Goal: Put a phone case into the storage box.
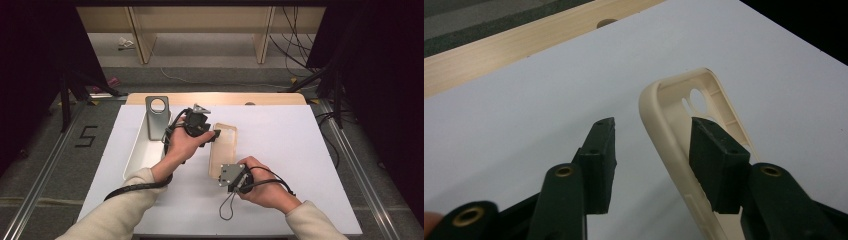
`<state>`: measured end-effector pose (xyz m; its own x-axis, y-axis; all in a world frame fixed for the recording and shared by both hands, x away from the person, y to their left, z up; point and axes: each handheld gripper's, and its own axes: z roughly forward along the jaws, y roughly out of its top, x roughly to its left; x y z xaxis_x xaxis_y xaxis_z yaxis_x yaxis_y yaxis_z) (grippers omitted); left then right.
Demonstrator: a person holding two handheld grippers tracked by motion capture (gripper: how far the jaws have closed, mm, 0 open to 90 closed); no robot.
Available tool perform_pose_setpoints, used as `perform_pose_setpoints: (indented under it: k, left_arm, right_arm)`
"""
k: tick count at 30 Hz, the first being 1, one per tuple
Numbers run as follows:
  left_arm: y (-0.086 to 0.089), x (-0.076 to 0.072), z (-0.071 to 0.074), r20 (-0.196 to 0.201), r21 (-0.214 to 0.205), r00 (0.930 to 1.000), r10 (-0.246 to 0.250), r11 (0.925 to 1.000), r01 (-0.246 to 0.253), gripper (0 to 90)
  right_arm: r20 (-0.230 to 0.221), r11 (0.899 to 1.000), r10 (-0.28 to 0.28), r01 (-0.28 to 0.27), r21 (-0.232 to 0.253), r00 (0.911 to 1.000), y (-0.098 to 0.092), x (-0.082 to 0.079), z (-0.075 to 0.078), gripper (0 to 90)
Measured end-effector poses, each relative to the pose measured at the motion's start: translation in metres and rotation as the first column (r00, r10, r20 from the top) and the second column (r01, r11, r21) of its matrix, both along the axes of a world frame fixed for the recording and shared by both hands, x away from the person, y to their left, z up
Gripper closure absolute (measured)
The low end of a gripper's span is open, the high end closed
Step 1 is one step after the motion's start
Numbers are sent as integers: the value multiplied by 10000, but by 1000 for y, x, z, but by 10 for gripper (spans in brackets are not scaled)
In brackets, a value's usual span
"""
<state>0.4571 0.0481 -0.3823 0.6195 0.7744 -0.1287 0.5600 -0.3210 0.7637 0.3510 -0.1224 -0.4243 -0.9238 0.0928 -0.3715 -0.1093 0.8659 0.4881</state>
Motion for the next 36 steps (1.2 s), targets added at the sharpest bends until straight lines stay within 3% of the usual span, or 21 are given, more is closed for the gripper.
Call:
perform_pose_setpoints:
  k: [9, 24, 29, 33, 36]
  left_arm:
    - [-1, 1, -3, -238, -35, 9996, 130, 9999, -131, 636]
    - [-4, -3, 5, -548, -897, 9982, 225, 9956, -274, 751]
    - [-5, -7, 11, -621, -1341, 9980, 66, 9909, -149, 789]
    - [-7, -12, 15, -630, -1873, 9979, -146, 9823, 25, 814]
    - [-8, -15, 18, -446, -2108, 9985, -314, 9773, 213, 821]
  right_arm:
    - [159, 9999, 130, -129, -85, 9998, 2, -1, 1, 885]
    - [145, 9996, 104, -101, -262, 9998, 3, -2, -2, 885]
    - [231, 9992, 150, -141, -361, 9996, 2, 1, -5, 884]
    - [162, 9990, 46, -39, -438, 9999, 2, 2, -7, 881]
    - [269, 9993, -132, 141, -358, 9996, 2, 3, -8, 864]
